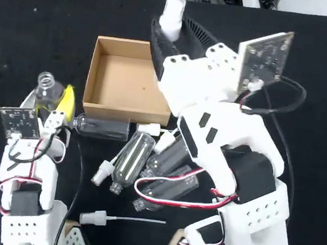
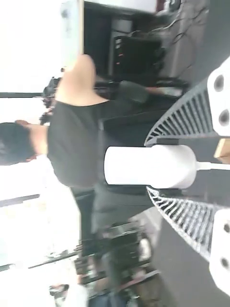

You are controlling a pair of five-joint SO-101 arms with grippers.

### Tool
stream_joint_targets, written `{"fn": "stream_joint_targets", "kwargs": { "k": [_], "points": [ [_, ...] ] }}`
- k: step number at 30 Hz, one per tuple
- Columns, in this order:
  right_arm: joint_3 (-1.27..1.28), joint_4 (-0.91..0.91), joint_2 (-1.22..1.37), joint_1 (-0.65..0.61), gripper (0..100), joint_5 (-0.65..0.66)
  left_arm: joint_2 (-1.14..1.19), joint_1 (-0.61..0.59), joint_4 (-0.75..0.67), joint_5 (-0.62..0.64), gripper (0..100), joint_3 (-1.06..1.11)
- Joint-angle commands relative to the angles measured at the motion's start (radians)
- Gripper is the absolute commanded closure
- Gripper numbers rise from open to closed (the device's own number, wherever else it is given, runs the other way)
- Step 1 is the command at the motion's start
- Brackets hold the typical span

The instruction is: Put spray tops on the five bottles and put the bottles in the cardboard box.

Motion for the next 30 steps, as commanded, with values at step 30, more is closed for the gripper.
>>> {"fn": "stream_joint_targets", "kwargs": {
  "k": [30],
  "points": [
    [0.295,-0.489,-0.219,-0.224,98.7,-0.023,-0.021,0.538,-0.310,0.009,97,0.168]
  ]
}}
